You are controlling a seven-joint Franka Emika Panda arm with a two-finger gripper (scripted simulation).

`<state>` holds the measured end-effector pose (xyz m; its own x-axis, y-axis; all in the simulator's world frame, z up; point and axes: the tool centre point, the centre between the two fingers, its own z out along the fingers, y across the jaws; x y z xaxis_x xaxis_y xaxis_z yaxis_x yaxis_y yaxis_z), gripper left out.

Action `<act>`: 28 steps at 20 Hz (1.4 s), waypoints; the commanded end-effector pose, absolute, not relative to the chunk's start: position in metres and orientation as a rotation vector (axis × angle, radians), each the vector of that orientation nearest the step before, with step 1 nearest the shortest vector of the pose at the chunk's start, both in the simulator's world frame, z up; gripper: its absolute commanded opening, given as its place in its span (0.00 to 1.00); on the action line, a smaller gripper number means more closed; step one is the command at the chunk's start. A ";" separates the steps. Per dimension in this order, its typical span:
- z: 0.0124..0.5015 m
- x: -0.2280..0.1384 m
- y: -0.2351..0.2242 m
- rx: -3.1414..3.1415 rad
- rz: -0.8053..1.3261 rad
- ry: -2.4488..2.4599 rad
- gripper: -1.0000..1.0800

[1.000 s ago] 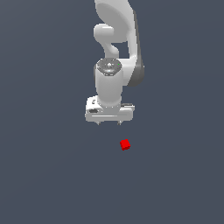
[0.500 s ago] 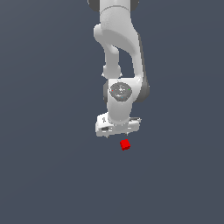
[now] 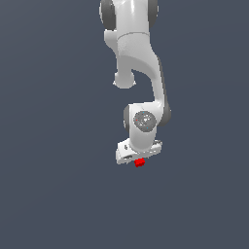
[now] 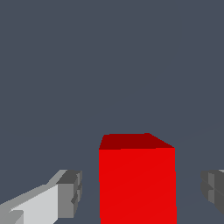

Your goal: Pick up the red cube and move it to a goal position.

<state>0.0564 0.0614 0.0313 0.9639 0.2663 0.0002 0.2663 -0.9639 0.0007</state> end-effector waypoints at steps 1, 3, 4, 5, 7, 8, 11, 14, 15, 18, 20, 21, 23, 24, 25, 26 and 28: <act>0.024 0.060 0.067 3.110 0.001 0.447 0.96; 0.020 0.061 0.069 3.108 0.000 0.459 0.96; 0.019 0.061 0.070 3.108 0.000 0.462 0.96; 0.018 0.062 0.071 3.107 0.000 0.465 0.96; 0.018 0.062 0.071 3.107 0.000 0.466 0.96; 0.018 0.062 0.071 3.107 0.000 0.465 0.96; 0.020 0.062 0.070 3.108 0.000 0.461 0.96; 0.020 0.062 0.070 3.108 0.000 0.461 0.00; 0.020 0.062 0.070 3.108 0.000 0.461 0.00; 0.020 0.062 0.070 3.108 0.000 0.461 0.00; 0.020 0.062 0.070 3.108 0.000 0.461 0.00; 0.020 0.062 0.070 3.108 0.000 0.461 0.00; 0.020 0.061 0.070 3.108 0.000 0.461 0.00; 0.021 0.061 0.070 3.108 0.000 0.461 0.00; 0.021 0.060 0.069 3.108 0.000 0.461 0.00; 0.022 0.060 0.069 3.108 0.000 0.461 0.00; 0.024 0.057 0.068 3.108 0.000 0.461 0.00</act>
<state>0.0584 0.0688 0.0219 0.9569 0.2906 -0.0011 0.2906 -0.9569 -0.0003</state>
